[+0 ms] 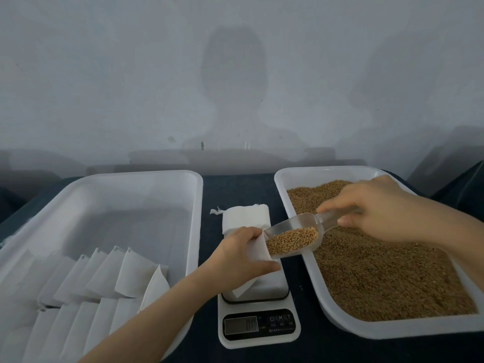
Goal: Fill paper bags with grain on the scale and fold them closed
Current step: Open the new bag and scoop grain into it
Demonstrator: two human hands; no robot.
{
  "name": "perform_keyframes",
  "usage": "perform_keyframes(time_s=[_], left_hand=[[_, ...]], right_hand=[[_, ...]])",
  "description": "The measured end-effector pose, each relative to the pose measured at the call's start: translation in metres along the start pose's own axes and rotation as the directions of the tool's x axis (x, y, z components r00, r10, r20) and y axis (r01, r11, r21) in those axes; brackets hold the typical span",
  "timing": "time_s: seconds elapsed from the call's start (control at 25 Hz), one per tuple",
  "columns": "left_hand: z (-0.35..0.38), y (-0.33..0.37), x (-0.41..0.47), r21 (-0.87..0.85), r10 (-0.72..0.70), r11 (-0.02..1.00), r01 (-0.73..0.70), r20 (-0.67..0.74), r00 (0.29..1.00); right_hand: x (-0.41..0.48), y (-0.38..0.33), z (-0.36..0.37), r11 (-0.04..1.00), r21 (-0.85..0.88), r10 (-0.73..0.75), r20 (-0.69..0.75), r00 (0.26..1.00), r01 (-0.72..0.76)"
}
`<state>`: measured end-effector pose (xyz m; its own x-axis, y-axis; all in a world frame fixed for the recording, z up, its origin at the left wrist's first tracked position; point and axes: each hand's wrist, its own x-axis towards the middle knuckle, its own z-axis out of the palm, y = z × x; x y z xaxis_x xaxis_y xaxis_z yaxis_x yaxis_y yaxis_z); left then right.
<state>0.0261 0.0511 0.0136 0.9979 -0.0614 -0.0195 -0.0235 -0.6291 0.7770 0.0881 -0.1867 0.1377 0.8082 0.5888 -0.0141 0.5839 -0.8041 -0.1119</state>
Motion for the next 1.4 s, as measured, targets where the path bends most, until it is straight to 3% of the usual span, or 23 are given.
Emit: perform_keyframes(time_s=[0.32,0.64,0.8,0.92,1.08,1.4], left_hand=[[-0.001,0.000,0.003,0.139,0.013,0.990,-0.002,-0.078,0.997],[-0.002,0.000,0.002,0.098,0.028,0.995,-0.016,-0.127,0.992],[-0.002,0.001,0.002,0.106,0.019,0.994,-0.005,-0.135,0.991],[-0.002,0.000,0.001,0.017,-0.027,0.999,0.029,-0.097,0.995],[-0.001,-0.001,0.000,0.019,-0.100,0.995,0.100,-0.039,0.994],[-0.002,0.000,0.001,0.046,-0.114,0.992,0.119,-0.093,0.989]], right_hand=[[0.008,-0.020,-0.025,0.985,-0.171,-0.038,0.016,0.999,0.040],[0.014,-0.053,-0.043,0.927,-0.364,-0.088,0.027,0.996,0.091],[0.014,-0.077,-0.048,0.812,-0.566,-0.198,-0.032,0.980,0.146],[0.012,-0.101,-0.043,0.698,-0.696,-0.307,-0.076,0.949,0.170],[0.009,-0.111,-0.034,0.684,-0.704,-0.347,-0.080,0.934,0.194],[0.007,-0.091,-0.034,0.768,-0.632,-0.247,-0.139,0.959,0.106]])
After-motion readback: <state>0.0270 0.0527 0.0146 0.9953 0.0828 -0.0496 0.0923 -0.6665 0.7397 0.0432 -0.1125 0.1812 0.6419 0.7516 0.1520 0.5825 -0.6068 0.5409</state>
